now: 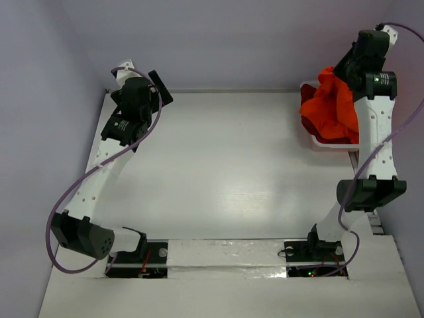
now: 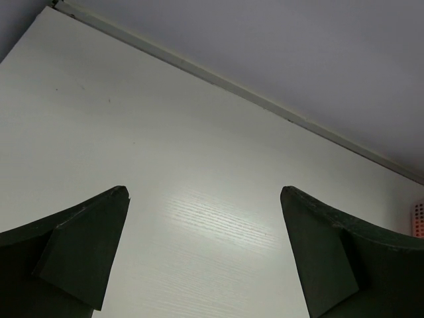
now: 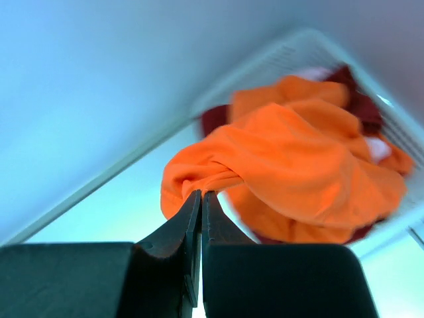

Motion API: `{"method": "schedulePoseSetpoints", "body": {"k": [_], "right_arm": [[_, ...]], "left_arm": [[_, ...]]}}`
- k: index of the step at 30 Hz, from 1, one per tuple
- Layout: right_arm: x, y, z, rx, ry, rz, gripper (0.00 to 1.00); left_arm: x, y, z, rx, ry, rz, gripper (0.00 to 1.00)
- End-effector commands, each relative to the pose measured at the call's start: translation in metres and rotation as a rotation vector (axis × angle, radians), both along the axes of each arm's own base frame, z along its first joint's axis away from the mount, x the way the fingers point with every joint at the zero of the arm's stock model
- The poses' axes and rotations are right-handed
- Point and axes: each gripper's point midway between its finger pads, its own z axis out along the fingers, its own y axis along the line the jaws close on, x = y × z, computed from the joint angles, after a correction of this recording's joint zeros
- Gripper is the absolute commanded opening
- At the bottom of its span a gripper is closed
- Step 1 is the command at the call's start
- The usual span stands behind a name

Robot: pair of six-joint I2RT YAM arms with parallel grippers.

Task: Fold and stack the t-shirts
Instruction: Grab crumpled tshirt from bin with the right arm, then move the tshirt to the center of the board

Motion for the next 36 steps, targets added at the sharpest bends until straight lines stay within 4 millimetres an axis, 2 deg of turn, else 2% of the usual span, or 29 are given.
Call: {"method": "schedulePoseSetpoints", "body": {"k": [1,3,4,6,9,10,11,13,14,16,17,18,21,22,24,25,29,31,36], "right_arm": [[-0.018,0.073,0.058,-0.031,-0.149,0.284,0.0],[-0.038,0.092,0.08,-0.057,-0.196,0.347,0.0],[-0.047,0.109,0.088,-0.061,-0.217,0.394,0.0],[-0.063,0.121,0.1,-0.084,-0.238,0.436,0.0],[-0.099,0.142,0.123,-0.102,-0.305,0.522,0.0],[-0.109,0.15,0.128,-0.099,-0.325,0.567,0.0],[-0.129,0.155,0.139,-0.1,-0.367,0.599,0.0],[-0.149,0.158,0.152,-0.114,-0.409,0.634,0.0],[-0.169,0.157,0.164,-0.117,-0.451,0.648,0.0],[-0.192,0.162,0.176,-0.118,-0.504,0.705,0.0],[-0.203,0.162,0.183,-0.119,-0.534,0.721,0.0],[-0.224,0.16,0.194,-0.12,-0.579,0.74,0.0],[-0.259,0.167,0.208,-0.108,-0.642,0.82,0.0],[-0.268,0.175,0.209,-0.099,-0.65,0.877,0.0],[-0.275,0.187,0.203,-0.073,-0.637,0.96,0.0],[-0.277,0.202,0.19,-0.052,-0.605,1.057,0.0],[-0.286,0.233,0.159,-0.003,-0.507,1.228,0.0],[-0.283,0.239,0.149,-0.024,-0.467,1.244,0.0],[-0.289,0.274,0.123,-0.035,-0.35,1.367,0.0]], "left_arm": [[-0.001,-0.007,0.014,-0.064,-0.053,-0.022,0.99],[-0.001,-0.009,0.008,-0.076,-0.043,-0.026,0.99],[-0.002,-0.011,0.003,-0.08,-0.039,-0.036,0.99],[-0.003,-0.012,-0.001,-0.085,-0.034,-0.04,0.99],[-0.007,-0.012,-0.012,-0.092,-0.022,-0.046,0.99],[-0.009,-0.012,-0.011,-0.099,-0.033,-0.048,0.99],[-0.01,-0.013,-0.019,-0.104,-0.02,-0.05,0.99],[-0.013,-0.013,-0.021,-0.116,-0.028,-0.052,0.99],[-0.014,-0.014,-0.029,-0.121,-0.013,-0.054,0.99],[-0.016,-0.018,-0.032,-0.139,-0.018,-0.072,0.99],[-0.018,-0.019,-0.041,-0.145,-0.005,-0.077,0.99],[-0.019,-0.021,-0.045,-0.152,0.001,-0.086,0.99],[-0.023,-0.025,-0.058,-0.17,0.018,-0.106,0.99],[-0.025,-0.026,-0.056,-0.181,0.003,-0.115,0.99],[-0.029,-0.025,-0.064,-0.183,0.006,-0.114,0.99],[-0.031,-0.024,-0.058,-0.189,-0.019,-0.114,0.99],[-0.038,-0.022,-0.063,-0.198,-0.029,-0.111,0.99],[-0.041,-0.02,-0.064,-0.203,-0.029,-0.107,0.99],[-0.053,-0.019,-0.071,-0.237,-0.048,-0.111,0.99]]}}
